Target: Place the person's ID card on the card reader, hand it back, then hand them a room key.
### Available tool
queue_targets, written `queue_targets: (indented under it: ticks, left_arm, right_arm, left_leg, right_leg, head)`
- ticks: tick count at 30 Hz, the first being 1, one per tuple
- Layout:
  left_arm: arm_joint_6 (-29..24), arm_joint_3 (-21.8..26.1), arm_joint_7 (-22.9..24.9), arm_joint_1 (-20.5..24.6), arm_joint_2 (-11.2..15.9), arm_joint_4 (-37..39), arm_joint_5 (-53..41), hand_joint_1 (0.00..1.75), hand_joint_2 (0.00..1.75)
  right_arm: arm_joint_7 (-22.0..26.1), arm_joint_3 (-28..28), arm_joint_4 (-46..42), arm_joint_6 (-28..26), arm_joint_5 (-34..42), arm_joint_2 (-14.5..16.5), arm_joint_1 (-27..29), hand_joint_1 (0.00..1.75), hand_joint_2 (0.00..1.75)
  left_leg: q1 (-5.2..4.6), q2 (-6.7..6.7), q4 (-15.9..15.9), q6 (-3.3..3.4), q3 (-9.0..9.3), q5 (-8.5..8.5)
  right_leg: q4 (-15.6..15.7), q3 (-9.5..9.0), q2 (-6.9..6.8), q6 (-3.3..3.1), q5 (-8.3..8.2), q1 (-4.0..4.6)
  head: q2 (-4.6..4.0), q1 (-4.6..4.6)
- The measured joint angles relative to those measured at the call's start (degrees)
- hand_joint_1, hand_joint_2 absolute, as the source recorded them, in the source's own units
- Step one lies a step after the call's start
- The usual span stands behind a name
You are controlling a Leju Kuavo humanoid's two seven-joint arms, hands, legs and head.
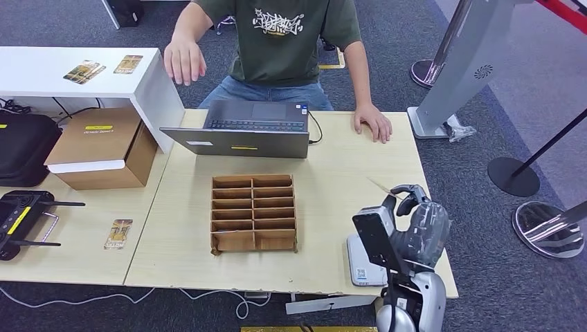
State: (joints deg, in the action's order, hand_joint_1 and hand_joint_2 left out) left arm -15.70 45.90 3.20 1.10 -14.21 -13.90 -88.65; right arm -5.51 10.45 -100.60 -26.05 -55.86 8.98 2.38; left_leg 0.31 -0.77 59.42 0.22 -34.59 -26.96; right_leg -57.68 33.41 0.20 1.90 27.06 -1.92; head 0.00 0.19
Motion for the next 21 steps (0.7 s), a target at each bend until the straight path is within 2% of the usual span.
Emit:
queue_targets:
  ticks: [21]
  left_arm:
    - [-0.2,0.1,0.3,0.0,-0.4,0.0,0.1,0.0,0.0]
  right_arm:
    - [3.4,-10.8,-2.5,-4.9,3.0,1.3,2.7,1.75,1.75]
  left_leg:
    - [0.0,0.01,0.0,0.01,-0.01,-0.01]
  right_leg:
    - [0.0,0.0,0.0,0.0,0.0,0.0]
  head:
    - [0.0,0.0]
